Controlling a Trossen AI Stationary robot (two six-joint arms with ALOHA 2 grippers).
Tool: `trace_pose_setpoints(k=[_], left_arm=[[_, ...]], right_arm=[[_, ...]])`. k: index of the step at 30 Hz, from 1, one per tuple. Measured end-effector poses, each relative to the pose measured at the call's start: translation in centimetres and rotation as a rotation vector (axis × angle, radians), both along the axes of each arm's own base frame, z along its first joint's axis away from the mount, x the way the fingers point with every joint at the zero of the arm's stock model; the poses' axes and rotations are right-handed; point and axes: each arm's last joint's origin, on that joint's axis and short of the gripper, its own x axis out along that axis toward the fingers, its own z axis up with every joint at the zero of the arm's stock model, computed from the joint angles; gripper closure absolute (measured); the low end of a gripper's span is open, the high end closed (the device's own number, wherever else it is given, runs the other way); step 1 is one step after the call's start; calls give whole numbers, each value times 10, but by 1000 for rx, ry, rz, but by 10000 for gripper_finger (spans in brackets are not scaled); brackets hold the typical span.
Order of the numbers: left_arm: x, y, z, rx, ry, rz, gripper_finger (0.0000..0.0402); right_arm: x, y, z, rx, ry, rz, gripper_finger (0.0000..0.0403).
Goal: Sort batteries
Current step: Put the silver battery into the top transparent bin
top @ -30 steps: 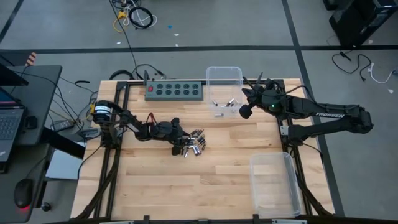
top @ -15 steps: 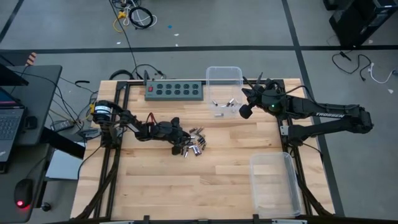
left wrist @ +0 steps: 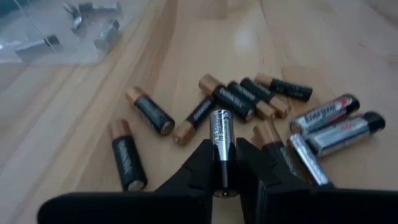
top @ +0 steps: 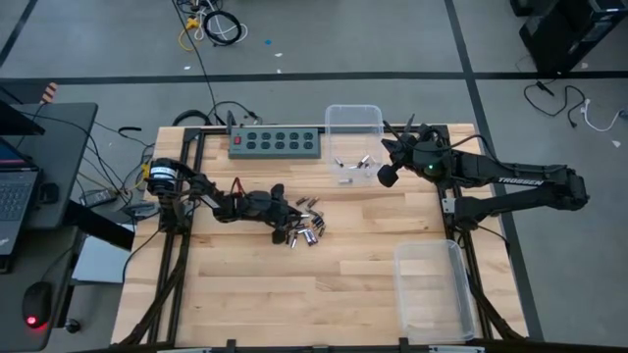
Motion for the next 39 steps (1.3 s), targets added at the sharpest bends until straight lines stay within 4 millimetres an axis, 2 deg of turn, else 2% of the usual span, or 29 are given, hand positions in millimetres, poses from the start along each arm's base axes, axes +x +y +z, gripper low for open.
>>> trace_pose_setpoints(k=[13,26,32,36,39], left_arm=[[5,0,14,13,-151,-29,358],[8,3,54,48,-556,-63,358],[11,15,84,92,-675,-54,358],[14,27,117,141,-798,-78,361],[21,40,135,155,-805,-97,362]], right_arm=[[0,0,0,0,0,0,400],[0,0,0,1,5,1,402],[0,0,0,0,4,4,401],[0,0,0,0,3,5,402],[0,0,0,-2,5,6,401]])
